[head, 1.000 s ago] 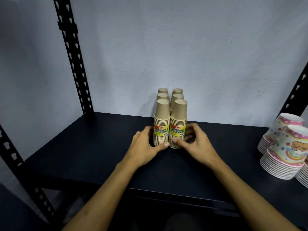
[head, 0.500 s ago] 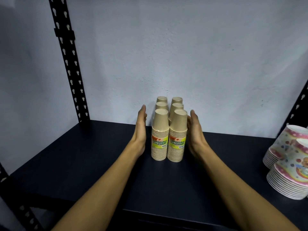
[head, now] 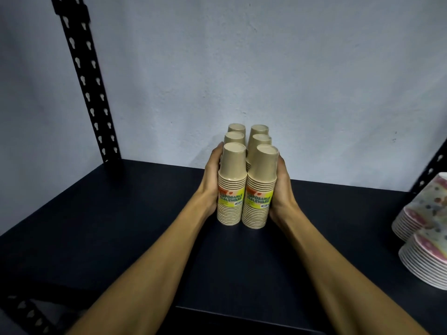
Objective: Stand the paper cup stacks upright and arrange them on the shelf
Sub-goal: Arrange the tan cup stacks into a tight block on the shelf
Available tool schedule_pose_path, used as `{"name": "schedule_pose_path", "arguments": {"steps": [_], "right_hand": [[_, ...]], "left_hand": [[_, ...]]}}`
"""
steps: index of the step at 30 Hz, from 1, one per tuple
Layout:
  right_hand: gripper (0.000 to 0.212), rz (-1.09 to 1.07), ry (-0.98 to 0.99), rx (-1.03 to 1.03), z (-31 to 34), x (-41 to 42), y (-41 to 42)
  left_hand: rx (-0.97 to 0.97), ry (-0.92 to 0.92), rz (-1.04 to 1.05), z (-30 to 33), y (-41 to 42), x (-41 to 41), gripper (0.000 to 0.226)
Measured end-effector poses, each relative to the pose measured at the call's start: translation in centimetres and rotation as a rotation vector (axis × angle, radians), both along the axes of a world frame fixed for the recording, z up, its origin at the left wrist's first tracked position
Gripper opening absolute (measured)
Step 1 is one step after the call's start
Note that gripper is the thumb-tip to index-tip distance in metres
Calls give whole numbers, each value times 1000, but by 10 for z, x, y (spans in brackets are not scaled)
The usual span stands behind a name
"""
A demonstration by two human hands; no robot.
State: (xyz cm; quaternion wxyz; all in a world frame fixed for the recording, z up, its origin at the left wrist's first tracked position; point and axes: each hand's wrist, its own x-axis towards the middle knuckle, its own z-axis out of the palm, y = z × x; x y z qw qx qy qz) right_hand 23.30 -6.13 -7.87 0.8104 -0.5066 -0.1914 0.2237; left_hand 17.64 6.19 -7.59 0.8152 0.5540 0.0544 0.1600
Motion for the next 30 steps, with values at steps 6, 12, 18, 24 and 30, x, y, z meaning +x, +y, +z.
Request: {"name": "schedule_pose_path", "arguments": {"steps": [6, 12, 18, 24, 30], "right_hand": [[62, -5, -17, 25, -1, -13, -3], [62, -11, -16, 22, -4, -35, -9], [62, -45, 20, 13, -5, -54, -6], [65, -150, 43, -61, -8, -55, -5], [63, -245, 23, -114, -10, -56, -4]], "left_hand": [[-14, 0, -9, 2, -3, -15, 58], [9, -27, -37, 0, -8, -37, 56], [-18, -37, -19, -1, -8, -57, 56], [-34, 14, -8, 1, -7, -59, 57], [-84, 15, -47, -1, -6, -56, 55]]}}
